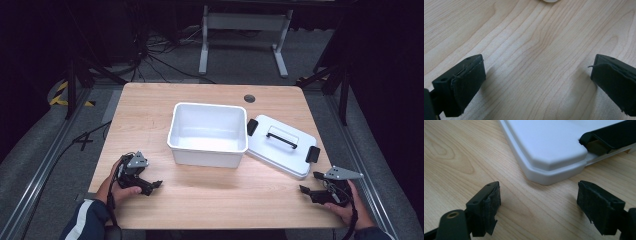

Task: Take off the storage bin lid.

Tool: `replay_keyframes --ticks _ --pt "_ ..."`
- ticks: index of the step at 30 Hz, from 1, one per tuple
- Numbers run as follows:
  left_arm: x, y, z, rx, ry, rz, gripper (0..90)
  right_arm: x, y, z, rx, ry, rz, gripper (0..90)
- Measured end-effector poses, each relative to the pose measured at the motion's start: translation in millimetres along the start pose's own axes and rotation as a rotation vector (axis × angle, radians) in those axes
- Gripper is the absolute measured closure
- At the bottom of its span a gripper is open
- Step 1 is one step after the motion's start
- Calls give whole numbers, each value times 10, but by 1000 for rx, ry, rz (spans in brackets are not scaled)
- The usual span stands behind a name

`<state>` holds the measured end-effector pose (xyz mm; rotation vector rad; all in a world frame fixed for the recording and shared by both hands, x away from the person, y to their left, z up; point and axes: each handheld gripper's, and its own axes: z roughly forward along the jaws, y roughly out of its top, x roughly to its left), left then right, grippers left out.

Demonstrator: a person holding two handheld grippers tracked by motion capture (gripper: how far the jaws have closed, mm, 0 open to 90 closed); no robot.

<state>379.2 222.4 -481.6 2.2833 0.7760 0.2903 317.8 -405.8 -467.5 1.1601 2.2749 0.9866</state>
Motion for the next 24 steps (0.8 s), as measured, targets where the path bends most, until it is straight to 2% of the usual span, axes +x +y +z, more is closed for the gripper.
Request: replay_keyframes --ticks 18,24 --pt "-2 2 1 1 2 -2 1 -6 1 2 0 5 -4 195" --pt "-14 -8 1 -6 9 -20 3 -7 1 2 0 6 -5 195"
